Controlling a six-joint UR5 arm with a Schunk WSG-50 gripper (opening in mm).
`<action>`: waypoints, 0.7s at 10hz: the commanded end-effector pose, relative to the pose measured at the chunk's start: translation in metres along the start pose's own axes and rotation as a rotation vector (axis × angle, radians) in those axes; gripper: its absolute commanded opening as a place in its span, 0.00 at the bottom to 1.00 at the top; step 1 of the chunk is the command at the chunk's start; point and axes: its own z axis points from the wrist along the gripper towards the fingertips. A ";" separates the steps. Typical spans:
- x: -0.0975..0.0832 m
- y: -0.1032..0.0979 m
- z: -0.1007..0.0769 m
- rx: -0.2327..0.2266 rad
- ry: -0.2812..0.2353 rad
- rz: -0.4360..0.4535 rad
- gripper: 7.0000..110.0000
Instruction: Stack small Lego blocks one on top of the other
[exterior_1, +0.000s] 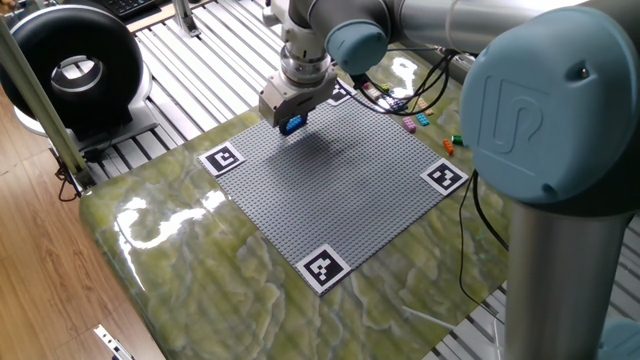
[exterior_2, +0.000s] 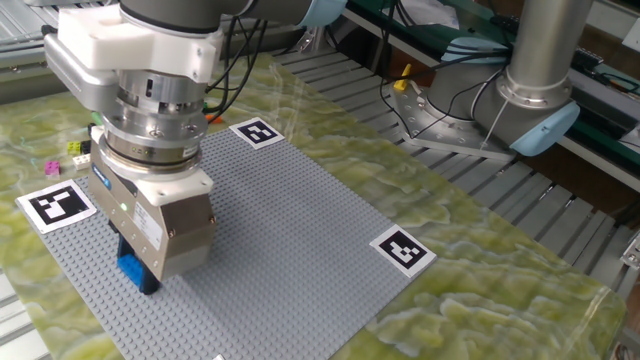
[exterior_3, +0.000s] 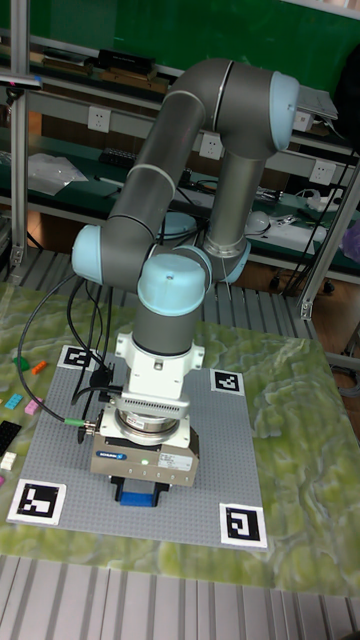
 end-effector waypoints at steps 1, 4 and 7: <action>-0.005 -0.001 0.001 -0.001 -0.013 0.015 0.36; -0.008 -0.001 0.003 -0.005 -0.022 0.016 0.36; -0.008 0.000 0.002 -0.008 -0.024 0.023 0.36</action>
